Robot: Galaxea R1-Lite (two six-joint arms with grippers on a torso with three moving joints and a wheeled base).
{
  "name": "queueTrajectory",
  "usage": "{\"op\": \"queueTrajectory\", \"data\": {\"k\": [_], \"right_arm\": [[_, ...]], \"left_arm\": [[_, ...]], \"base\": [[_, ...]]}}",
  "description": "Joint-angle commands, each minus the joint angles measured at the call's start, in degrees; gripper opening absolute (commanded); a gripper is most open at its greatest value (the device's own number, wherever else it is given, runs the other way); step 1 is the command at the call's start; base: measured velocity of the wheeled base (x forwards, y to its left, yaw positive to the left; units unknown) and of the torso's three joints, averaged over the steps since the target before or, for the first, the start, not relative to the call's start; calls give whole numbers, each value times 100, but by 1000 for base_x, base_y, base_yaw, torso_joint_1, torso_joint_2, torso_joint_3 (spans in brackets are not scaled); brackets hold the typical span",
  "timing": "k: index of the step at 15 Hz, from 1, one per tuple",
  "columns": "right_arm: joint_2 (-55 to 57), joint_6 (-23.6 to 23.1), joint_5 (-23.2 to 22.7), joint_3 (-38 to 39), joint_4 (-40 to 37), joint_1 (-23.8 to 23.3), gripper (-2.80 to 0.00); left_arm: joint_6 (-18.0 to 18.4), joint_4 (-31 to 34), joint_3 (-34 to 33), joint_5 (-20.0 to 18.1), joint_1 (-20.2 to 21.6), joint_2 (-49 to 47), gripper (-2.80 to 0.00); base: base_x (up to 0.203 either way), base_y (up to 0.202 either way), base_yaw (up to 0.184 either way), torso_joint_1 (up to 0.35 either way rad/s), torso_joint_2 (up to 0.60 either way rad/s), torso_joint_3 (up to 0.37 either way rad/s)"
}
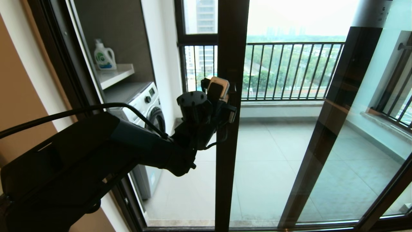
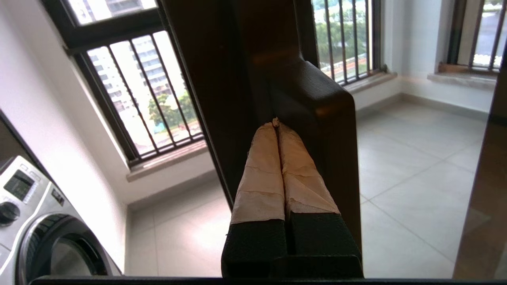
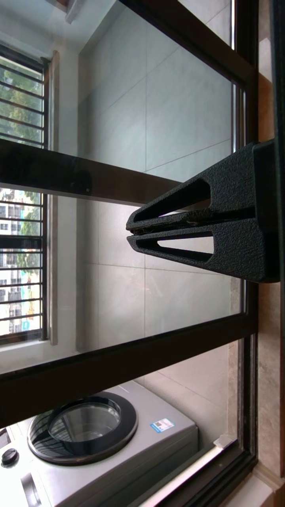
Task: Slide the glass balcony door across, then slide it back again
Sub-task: Open the slid door
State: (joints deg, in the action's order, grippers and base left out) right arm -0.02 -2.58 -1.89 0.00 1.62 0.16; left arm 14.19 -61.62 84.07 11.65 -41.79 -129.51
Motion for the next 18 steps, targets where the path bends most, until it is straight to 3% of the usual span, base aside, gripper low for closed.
{"op": "queueTrajectory", "data": {"k": [1, 6, 12, 16, 18], "right_arm": [[2, -5, -4, 70, 5, 2, -280], [2, -5, -4, 70, 5, 2, -280], [2, -5, -4, 70, 5, 2, -280], [2, -5, -4, 70, 5, 2, -280], [2, -5, -4, 70, 5, 2, -280]], "left_arm": [[13, 21, 144, 5, -45, -19, -280], [14, 425, 651, 34, -189, -229, -280], [-10, 335, 458, 74, -54, 39, -280], [-174, 244, -469, 35, 619, 1253, -280], [-428, 224, -1599, -63, 1087, 2280, -280]], "base": [[0, 0, 0, 0, 0, 0], [0, 0, 0, 0, 0, 0], [0, 0, 0, 0, 0, 0], [0, 0, 0, 0, 0, 0], [0, 0, 0, 0, 0, 0]]}}
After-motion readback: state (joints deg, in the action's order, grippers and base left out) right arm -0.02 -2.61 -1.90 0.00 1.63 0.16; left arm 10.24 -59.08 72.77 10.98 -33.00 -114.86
